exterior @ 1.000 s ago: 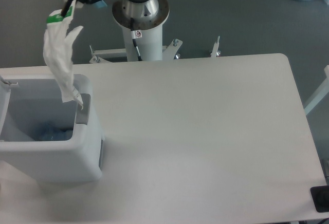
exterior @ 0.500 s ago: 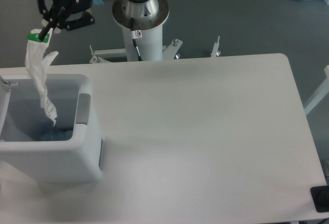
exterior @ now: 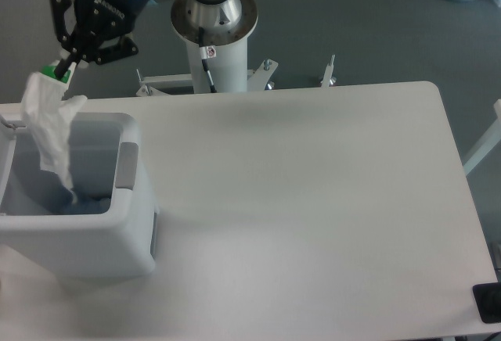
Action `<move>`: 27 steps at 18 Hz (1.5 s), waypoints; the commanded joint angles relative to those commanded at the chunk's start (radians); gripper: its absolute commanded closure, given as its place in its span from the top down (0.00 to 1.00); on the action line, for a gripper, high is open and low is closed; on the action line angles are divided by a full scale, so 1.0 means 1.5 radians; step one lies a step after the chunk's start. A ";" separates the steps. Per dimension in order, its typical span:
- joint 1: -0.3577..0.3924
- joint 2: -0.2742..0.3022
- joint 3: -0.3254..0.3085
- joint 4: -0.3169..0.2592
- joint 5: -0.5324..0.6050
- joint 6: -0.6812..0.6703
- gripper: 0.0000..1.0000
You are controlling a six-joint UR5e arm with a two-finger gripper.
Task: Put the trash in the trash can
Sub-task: 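Lower the wrapper into the bin, then open the gripper to release the wrapper and raise it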
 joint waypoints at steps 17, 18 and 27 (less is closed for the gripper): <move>-0.008 -0.087 0.044 0.036 0.016 0.023 1.00; -0.008 -0.087 0.048 0.036 0.016 0.030 1.00; 0.090 -0.089 0.066 0.051 0.013 0.268 1.00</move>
